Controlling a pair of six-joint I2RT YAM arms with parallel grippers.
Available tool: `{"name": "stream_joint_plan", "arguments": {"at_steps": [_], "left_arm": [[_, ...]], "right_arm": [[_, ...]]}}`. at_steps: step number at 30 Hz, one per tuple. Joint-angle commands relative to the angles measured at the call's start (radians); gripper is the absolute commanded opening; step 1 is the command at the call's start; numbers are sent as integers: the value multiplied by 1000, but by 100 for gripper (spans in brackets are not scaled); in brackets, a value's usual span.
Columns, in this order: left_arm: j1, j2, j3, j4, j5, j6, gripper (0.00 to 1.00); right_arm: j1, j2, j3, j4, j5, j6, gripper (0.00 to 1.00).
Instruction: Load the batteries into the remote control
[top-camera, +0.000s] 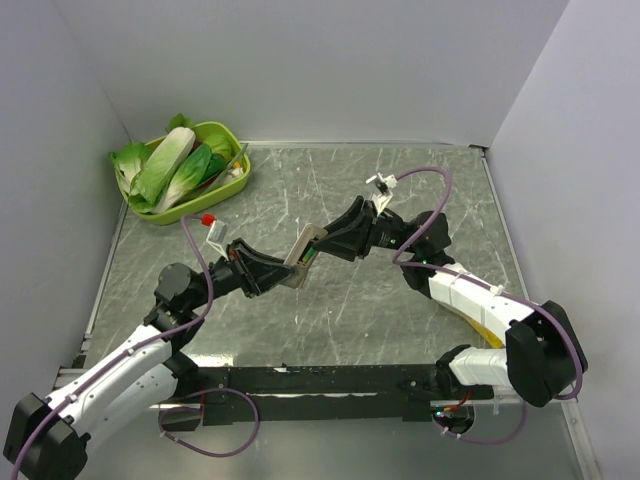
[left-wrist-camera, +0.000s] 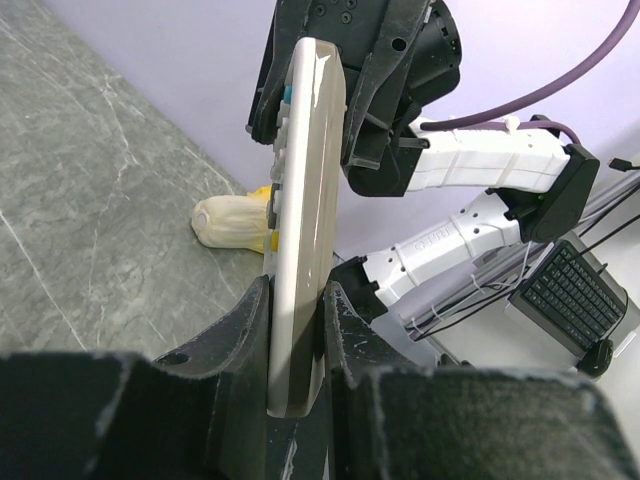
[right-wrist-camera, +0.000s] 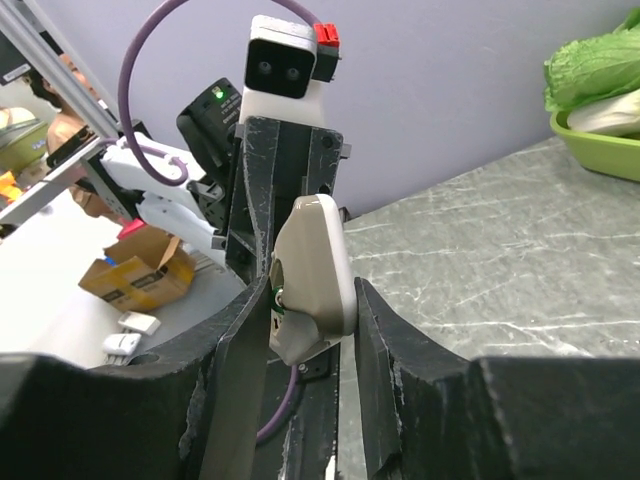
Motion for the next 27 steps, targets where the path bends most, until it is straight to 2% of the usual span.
{"name": "stream_joint_plan", "arguments": {"at_steps": [1,3,6,7,10,14,19,21,22,24,25,27], "left_arm": [[2,4,51,70,10,12,1],[2,12,60,54,21,21,4],[2,46,98,-6,79,58,25],[2,56,111,-30,96,87,37],[2,105,170,-128,160,156,52],[2,158,244,-231,214,226,59],[2,190,276,-308,245,277,55],[2,207,282,-319,257,282,48],[2,210,284,-319,266,282,39],[2,218,287,-323,269,283,30],[2,218,289,-331,268,288,19],[2,216,296,-340,260,292,7]], "right_arm": [[-3,9,37,-23,-17,-68,1],[-1,3,54,-69,-20,-97,0],[0,-2,83,-120,-35,-121,0],[0,1,90,-128,-43,-124,0],[0,6,120,-154,-64,-130,0],[2,12,149,-192,-83,-141,0],[6,12,176,-272,-95,-190,0],[11,12,186,-301,-98,-205,0],[13,12,187,-310,-100,-211,0],[19,13,198,-351,-98,-237,0],[20,15,201,-362,-100,-245,0],[23,18,213,-411,-96,-272,0]]}}
